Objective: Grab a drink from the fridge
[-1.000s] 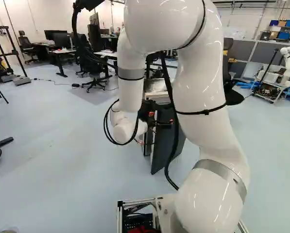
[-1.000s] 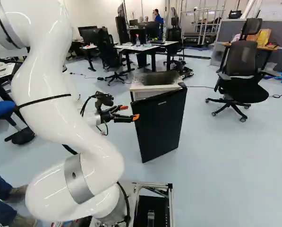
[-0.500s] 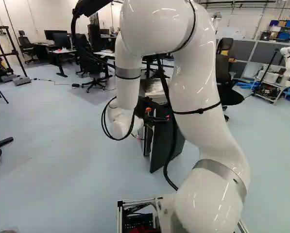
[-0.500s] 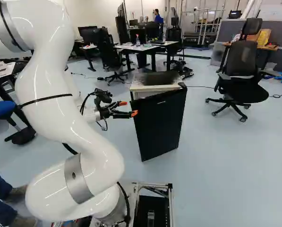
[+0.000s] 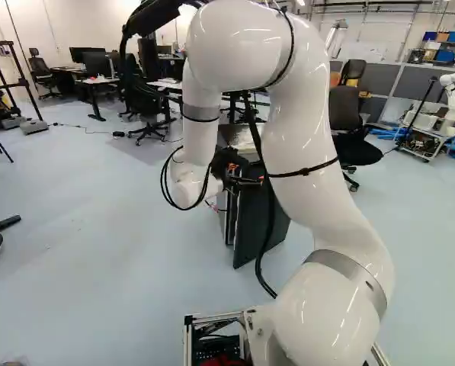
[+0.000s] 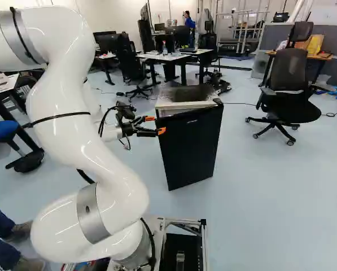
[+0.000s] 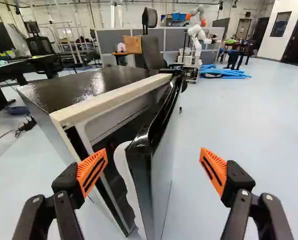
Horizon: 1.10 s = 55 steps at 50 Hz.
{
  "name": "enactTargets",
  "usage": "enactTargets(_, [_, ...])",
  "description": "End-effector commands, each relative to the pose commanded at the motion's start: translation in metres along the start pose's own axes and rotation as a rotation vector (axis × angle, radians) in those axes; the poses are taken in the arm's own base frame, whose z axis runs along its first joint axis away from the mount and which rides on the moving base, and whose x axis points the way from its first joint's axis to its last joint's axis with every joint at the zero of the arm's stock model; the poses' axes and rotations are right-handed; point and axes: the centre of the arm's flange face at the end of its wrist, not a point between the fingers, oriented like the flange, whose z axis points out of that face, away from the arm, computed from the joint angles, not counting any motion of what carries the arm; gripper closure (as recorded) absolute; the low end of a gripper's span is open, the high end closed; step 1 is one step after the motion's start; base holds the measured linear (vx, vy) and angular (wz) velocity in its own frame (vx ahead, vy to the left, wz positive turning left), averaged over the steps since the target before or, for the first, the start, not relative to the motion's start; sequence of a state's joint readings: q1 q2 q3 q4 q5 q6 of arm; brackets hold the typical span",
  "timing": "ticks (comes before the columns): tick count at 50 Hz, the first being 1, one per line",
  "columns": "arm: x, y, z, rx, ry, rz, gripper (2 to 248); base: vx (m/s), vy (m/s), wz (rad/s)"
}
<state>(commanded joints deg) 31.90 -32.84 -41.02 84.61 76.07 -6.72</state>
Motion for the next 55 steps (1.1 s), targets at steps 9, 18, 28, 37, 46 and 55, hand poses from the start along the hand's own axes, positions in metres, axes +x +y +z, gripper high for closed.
enactTargets(9, [0.001, 0.003, 0.007, -0.027, -0.001, 0.007, 3, 0.0, 0.0, 0.0])
enactTargets(18, [0.003, 0.006, 0.014, -0.056, -0.002, 0.015, 3, 0.0, 0.0, 0.0])
enactTargets(28, [0.005, 0.009, 0.022, -0.09, -0.003, 0.025, 3, 0.0, 0.0, 0.0])
enactTargets(37, [0.006, 0.014, 0.028, -0.12, -0.004, 0.031, 3, 0.0, 0.0, 0.0])
enactTargets(46, [0.007, 0.025, 0.033, -0.154, -0.007, 0.029, 3, 0.0, 0.0, 0.0])
enactTargets(55, [0.007, 0.044, 0.033, -0.193, -0.012, 0.018, 3, 0.0, 0.0, 0.0])
